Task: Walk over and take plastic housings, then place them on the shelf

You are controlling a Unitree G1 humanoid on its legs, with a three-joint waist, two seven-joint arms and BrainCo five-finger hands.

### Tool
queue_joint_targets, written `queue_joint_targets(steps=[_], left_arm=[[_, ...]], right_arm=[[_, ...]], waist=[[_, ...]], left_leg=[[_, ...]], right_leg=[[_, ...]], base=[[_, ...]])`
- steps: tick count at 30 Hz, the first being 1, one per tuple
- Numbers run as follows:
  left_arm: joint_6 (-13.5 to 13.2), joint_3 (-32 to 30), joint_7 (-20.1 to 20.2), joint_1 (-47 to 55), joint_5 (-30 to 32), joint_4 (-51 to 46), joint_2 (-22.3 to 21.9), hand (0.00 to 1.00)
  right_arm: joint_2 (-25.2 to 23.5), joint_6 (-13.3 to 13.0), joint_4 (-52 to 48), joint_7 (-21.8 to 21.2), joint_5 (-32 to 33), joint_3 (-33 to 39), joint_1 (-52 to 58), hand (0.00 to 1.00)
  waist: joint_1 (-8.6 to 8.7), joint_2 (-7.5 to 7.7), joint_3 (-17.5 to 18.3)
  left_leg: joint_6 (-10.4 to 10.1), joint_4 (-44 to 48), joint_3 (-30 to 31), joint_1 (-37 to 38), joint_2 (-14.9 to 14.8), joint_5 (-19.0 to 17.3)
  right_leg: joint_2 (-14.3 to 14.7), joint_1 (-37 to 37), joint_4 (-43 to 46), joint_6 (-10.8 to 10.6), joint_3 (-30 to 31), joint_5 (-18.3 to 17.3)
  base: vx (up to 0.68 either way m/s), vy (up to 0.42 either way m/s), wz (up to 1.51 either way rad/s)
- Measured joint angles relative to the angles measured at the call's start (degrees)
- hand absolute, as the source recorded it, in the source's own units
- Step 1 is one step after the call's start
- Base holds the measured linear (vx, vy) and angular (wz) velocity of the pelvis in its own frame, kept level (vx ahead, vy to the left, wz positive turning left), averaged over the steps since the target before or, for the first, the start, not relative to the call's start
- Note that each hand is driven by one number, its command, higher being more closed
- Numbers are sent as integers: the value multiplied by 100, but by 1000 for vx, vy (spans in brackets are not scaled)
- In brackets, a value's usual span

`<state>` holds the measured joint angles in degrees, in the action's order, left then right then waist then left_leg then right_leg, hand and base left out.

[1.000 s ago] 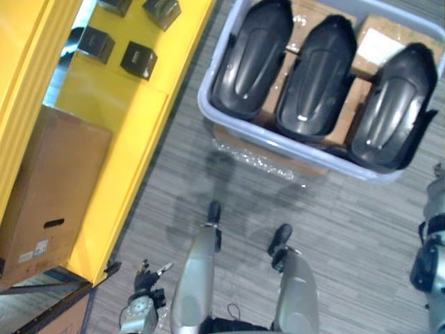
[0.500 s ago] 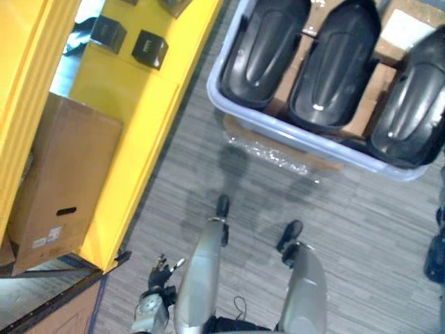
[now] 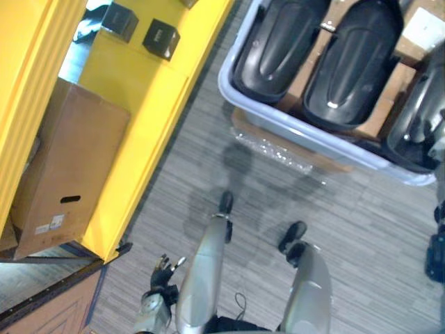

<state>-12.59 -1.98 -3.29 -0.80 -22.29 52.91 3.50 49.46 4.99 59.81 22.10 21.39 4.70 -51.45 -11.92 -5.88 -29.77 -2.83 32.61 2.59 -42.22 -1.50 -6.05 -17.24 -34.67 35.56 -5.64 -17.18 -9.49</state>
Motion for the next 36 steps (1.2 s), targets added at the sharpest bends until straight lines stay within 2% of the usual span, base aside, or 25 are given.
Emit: queue_joint_targets(steps=[1,2,10,13,18,22,26,28,30,31,36], left_arm=[[-2,0,0,0,-10,1,0,0],[-6,0,0,0,-23,2,-1,0],[-118,7,-2,0,-31,7,-1,0],[-134,44,-7,0,-37,14,-1,0],[-198,91,-33,0,-37,14,-1,0],[-439,182,-415,-2,34,-28,-4,0],[-615,281,-708,-58,-50,-262,-13,0],[-658,269,-768,-93,-381,-486,-8,0],[-726,188,-820,-172,-837,-819,4,0],[-730,164,-848,-187,-927,-912,8,0],[-747,-338,-1289,-303,-1305,-1735,48,0]], right_arm=[[0,43,0,-6,-10,0,-1,0],[1,142,0,-84,-35,0,-1,100],[138,507,101,-205,-571,14,-7,100],[151,594,138,-153,-778,2,-11,100],[146,913,153,14,-951,-26,-8,100],[111,1038,151,12,-1166,-40,-1,100],[4,1004,151,-19,-1494,-37,118,100],[-54,907,152,15,-1555,-39,185,100],[-171,665,119,76,-1571,-39,290,100],[-202,624,94,85,-1616,-39,332,100],[-461,515,-562,584,-1980,-41,642,100]], waist=[[0,0,0],[0,0,0],[5,-17,17],[3,-49,63],[-9,-105,107],[-14,-131,131],[-5,-121,242],[2,-119,317],[20,-118,318],[19,-112,321],[34,-97,327]], left_leg=[[0,2,1,-4,2,0],[-1,8,2,-8,1,0],[-5,72,7,-38,-13,-3],[-7,107,17,-68,-23,-4],[-5,137,18,-69,-38,-3],[-5,136,-4,-63,-71,2],[-20,132,-12,-55,-92,12],[-30,128,-22,-35,-98,19],[-31,112,-34,69,-111,19],[-31,104,-36,92,-113,19],[-41,16,-49,290,-140,42]], right_leg=[[-3,-5,6,0,0,-5],[-2,-10,19,2,0,-9],[11,-20,79,4,-2,-16],[20,-35,96,4,-8,-17],[27,-36,96,3,-2,-19],[29,-35,88,4,6,-18],[37,-33,104,15,4,-8],[38,-18,121,23,7,-3],[43,77,119,23,8,-3],[44,95,117,25,9,-2],[56,304,87,42,-28,1]], base=[[0,0,0],[0,0,0],[0,0,0],[0,0,0],[-6,-1,0],[-4,-4,-2],[8,-6,0],[27,-19,-3],[0,0,0],[0,0,0],[-15,-21,4]])
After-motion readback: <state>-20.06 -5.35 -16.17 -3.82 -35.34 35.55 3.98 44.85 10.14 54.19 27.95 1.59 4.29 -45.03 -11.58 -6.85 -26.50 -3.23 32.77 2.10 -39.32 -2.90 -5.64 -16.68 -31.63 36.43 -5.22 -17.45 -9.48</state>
